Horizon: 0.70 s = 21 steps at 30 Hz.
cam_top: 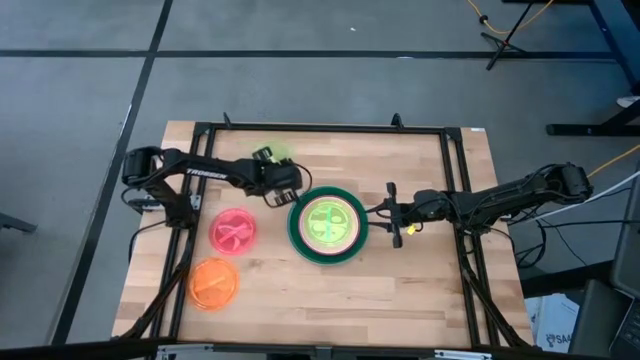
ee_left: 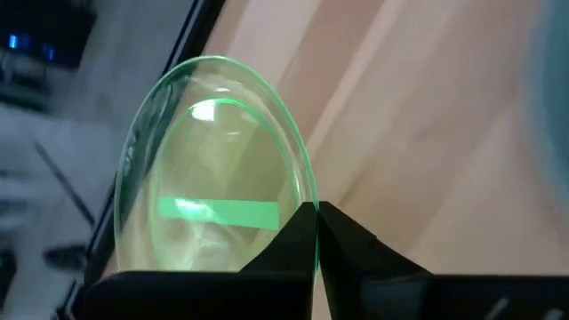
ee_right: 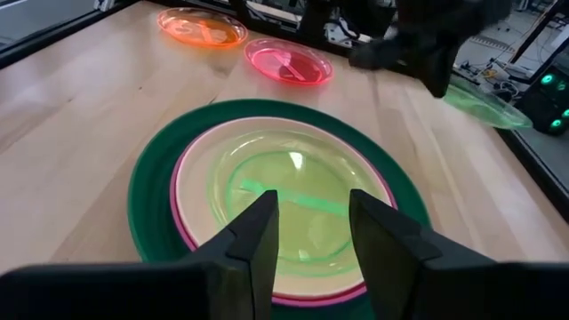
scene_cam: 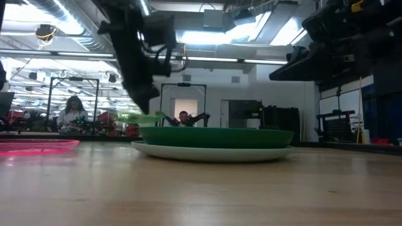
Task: Stack plastic plates
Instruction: Stack the green plate on the other green plate
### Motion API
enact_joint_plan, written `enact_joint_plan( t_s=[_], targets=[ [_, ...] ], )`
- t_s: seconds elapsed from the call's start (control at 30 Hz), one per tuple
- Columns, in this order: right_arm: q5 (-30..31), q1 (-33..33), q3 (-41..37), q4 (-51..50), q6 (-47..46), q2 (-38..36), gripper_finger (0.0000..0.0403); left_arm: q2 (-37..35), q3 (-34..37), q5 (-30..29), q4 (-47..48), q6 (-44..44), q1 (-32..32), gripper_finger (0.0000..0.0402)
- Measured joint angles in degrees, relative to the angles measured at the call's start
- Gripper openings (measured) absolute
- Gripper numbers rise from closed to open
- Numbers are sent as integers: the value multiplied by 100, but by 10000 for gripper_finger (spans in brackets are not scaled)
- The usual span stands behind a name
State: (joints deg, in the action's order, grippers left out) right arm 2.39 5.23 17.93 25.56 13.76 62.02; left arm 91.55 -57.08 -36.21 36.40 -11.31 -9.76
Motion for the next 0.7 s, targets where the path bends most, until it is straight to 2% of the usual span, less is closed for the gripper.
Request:
enact_joint_plan(
  t_s=[0.2, 0.37, 0.7],
  targets=[
    [0, -1, 0, -5, 0, 0, 133, 0, -392, 104, -53, 524, 730, 2],
    [0, -2, 0, 3, -1, 0, 133, 0, -488, 476, -647, 960, 1266, 6],
    [0, -1, 0, 12, 0, 0, 133, -4, -488, 2067, -1930, 1489, 1817, 3]
  ],
)
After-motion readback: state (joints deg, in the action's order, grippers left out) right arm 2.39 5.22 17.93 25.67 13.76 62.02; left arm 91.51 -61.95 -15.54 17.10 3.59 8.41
